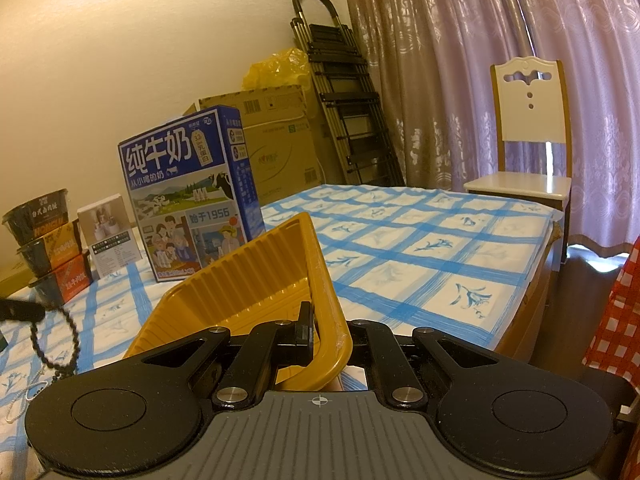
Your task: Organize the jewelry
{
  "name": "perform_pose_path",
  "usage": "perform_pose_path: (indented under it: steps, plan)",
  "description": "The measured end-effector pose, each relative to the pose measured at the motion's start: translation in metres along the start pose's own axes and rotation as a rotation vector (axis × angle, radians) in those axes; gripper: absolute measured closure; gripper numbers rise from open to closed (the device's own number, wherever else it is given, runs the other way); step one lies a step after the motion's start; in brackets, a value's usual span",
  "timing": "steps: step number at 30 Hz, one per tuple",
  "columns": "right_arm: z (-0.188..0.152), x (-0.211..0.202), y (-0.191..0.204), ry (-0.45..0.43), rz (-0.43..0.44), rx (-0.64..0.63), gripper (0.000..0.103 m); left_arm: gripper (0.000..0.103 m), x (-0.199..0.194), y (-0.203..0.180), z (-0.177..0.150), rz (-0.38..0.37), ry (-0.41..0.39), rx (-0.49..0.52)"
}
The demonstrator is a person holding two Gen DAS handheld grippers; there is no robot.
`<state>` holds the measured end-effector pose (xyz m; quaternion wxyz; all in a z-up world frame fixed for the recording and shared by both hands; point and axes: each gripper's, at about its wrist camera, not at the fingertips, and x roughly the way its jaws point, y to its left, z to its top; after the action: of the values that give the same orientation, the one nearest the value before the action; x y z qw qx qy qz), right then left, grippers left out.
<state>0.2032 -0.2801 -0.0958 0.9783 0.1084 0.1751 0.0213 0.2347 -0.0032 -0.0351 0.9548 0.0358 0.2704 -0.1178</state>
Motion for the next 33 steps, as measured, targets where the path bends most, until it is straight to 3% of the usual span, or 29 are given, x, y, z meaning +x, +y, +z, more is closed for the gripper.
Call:
perform_pose_path:
  steps: [6,15,25,33]
  plan:
    - [0.000,0.000,0.000,0.000,0.001,0.000,0.096,0.097,0.001,-0.030,0.014,-0.092,-0.028,-0.012]
    - [0.000,0.002,0.003,0.001,0.006,0.007,0.096,0.097,0.037,-0.070,0.013,-0.181,0.038,-0.032]
    - [0.000,0.002,0.003,0.002,0.006,0.007,0.096,0.096,0.059,-0.089,0.005,-0.223,0.083,-0.040]
    - [0.000,0.002,0.003,0.001,0.006,0.007,0.096,0.086,0.039,-0.073,0.013,-0.202,0.038,-0.057]
